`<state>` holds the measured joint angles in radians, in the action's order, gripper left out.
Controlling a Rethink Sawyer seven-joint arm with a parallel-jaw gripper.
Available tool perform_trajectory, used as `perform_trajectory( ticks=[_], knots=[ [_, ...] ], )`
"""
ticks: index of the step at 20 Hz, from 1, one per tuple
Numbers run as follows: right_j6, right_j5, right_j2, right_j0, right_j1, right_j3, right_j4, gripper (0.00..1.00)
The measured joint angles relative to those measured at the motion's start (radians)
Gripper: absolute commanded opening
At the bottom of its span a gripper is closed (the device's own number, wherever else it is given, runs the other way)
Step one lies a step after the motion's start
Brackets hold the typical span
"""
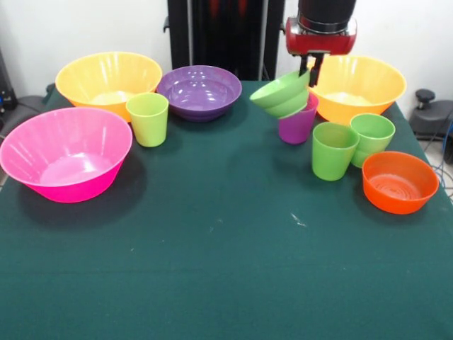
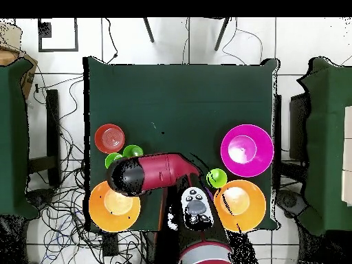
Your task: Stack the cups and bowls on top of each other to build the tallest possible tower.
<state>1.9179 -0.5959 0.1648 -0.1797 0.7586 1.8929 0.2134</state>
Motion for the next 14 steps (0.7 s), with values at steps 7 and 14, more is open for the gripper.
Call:
perform_trajectory(
  ticks=[7, 14],
  knots=[
    [0.0, -0.061, 0.05, -0.046, -0.024, -0.046, 0.012, 0.0],
    [0.0, -0.064, 0.103, -0.142, -0.036, -0.062, 0.073, 0.0]
  ],
)
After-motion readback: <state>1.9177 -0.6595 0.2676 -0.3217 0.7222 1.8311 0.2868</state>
